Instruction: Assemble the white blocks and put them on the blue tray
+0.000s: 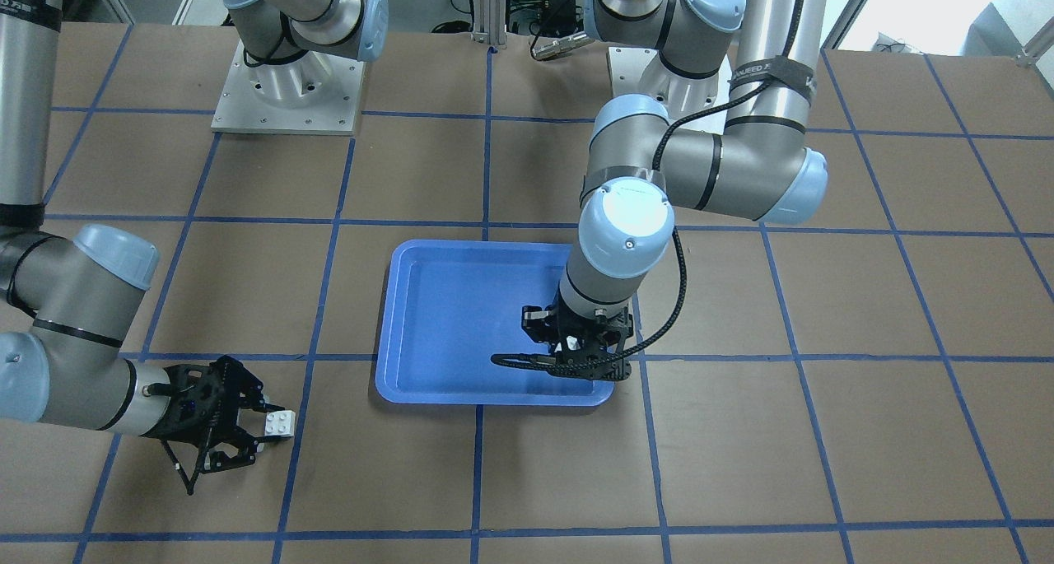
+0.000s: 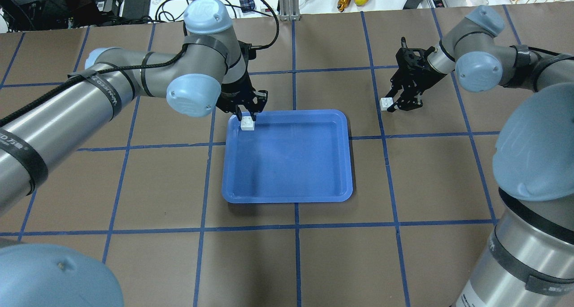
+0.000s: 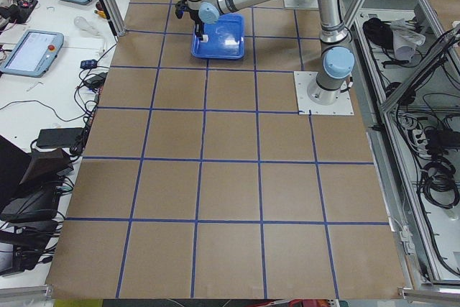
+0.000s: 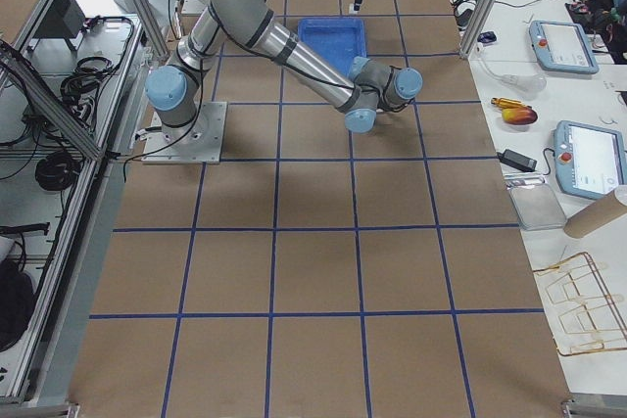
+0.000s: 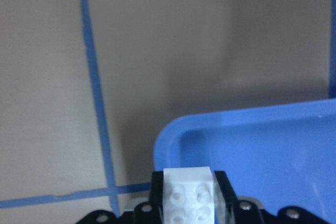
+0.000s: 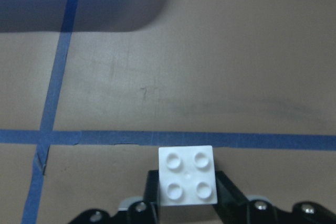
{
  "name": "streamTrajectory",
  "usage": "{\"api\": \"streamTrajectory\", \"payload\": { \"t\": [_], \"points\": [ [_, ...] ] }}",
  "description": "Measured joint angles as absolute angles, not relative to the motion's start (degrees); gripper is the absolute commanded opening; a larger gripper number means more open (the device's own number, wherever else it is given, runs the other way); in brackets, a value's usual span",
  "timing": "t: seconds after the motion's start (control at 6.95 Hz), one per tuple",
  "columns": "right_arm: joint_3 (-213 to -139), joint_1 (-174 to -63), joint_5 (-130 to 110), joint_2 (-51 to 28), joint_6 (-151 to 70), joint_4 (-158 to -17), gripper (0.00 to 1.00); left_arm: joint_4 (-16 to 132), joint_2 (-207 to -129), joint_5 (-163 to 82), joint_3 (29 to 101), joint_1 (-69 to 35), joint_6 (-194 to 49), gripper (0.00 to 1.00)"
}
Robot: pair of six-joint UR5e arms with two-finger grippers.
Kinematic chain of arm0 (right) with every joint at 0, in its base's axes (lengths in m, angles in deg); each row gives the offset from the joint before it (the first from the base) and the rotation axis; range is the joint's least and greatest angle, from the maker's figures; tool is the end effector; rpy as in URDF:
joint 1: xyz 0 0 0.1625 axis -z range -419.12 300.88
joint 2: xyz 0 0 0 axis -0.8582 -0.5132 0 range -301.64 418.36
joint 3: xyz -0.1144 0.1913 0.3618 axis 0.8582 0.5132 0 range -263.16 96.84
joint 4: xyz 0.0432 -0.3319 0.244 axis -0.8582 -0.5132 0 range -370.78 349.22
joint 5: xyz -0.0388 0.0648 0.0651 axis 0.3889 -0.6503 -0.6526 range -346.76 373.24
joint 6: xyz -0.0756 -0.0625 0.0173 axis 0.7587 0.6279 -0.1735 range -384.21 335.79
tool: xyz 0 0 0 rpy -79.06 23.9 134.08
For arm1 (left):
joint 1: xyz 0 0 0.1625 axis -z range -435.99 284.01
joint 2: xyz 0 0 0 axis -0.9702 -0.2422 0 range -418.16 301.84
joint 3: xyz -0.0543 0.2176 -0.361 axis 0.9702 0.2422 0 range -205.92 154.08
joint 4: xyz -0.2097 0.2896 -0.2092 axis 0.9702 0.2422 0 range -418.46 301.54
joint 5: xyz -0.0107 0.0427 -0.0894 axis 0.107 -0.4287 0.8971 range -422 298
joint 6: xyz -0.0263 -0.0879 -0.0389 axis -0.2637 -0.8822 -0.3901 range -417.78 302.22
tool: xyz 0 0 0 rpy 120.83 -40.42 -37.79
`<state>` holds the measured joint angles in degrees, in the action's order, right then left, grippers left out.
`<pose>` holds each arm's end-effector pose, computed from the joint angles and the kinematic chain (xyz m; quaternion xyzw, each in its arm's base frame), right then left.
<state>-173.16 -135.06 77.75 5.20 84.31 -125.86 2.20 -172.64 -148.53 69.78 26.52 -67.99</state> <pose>0.0134 -0.6714 0.1592 -0.6969 0.6754 -0.1445 0.1931 -0.2688 -0.5687 0.2511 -0.0198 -0.9993 -0.0131 0.0282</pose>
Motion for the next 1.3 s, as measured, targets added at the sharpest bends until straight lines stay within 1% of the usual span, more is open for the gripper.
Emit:
{"api": "streamTrajectory", "payload": {
  "t": [0.29, 0.58, 0.86, 1.01, 1.15, 1.3],
  "points": [
    [-173.04, -135.06, 78.13, 5.04, 84.23, -125.77, 0.00, -4.56, -172.80, -148.14, 74.00, 29.12, -72.78, 0.09],
    [-173.00, -135.06, 77.99, 3.98, 83.82, -124.91, 0.00, -5.91, -173.22, -147.98, 74.62, 30.67, -76.00, 0.09],
    [-173.27, -135.31, 77.58, 0.44, 79.86, -121.72, 0.00, -5.99, -173.60, -148.03, 74.82, 32.49, -78.57, 0.17],
    [-173.41, -135.86, 76.86, -0.46, 78.38, -121.00, 0.00, -5.97, -173.62, -148.03, 75.05, 32.98, -79.08, 0.34],
    [-173.60, -136.80, 75.62, -1.16, 77.85, -120.28, 0.00, -5.91, -173.60, -148.09, 75.36, 33.20, -79.10, 0.69],
    [-173.86, -138.13, 74.80, -1.98, 77.54, -119.52, 0.00, -5.86, -173.84, -148.12, 75.59, 33.27, -79.11, 0.77]
  ]
}}
